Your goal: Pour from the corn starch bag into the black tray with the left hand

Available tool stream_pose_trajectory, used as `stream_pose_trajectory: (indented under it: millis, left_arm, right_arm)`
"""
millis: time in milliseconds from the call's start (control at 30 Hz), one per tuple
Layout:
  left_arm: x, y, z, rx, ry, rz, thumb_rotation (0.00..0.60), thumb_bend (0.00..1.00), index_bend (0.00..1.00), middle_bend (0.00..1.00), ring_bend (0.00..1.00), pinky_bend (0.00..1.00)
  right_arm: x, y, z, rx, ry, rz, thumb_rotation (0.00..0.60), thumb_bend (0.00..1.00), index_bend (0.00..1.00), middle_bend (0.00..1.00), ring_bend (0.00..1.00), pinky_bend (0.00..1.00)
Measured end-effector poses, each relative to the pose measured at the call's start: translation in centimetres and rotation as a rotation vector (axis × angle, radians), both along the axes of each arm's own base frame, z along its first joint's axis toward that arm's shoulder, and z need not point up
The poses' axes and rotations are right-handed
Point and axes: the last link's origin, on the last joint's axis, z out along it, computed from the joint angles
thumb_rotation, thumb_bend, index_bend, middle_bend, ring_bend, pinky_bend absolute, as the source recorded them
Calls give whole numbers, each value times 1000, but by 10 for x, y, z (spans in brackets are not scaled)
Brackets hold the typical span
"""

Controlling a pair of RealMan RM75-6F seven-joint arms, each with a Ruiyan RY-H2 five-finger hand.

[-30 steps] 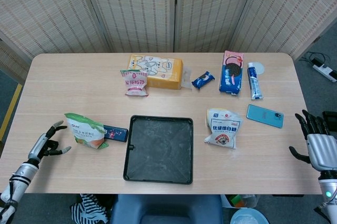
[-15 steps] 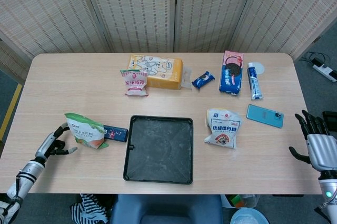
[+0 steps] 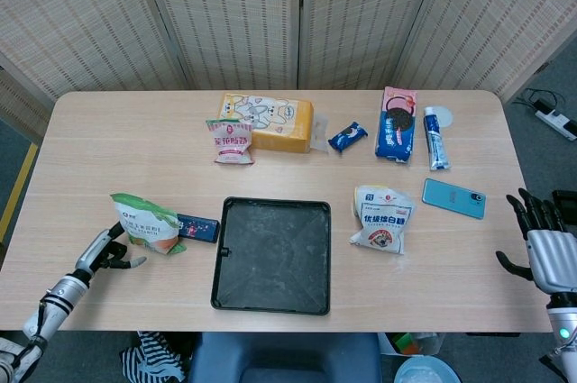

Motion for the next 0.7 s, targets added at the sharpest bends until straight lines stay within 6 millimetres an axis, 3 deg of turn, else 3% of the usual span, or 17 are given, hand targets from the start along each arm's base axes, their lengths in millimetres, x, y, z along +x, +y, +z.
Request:
stream_pose_trajectory:
  millis: [400, 700]
  left_arm:
    - [10, 7, -10, -33, 6, -30, 600, 223, 180, 287, 954, 1000]
    - [11, 10, -22, 9, 37, -17, 600, 223, 440, 477, 982, 1000]
  right_arm:
    - [-1, 1, 1, -5, 1, -5, 600, 279, 0, 0, 0, 0]
    - [-1, 2, 2, -10, 0, -6, 600, 280, 0, 0, 0, 0]
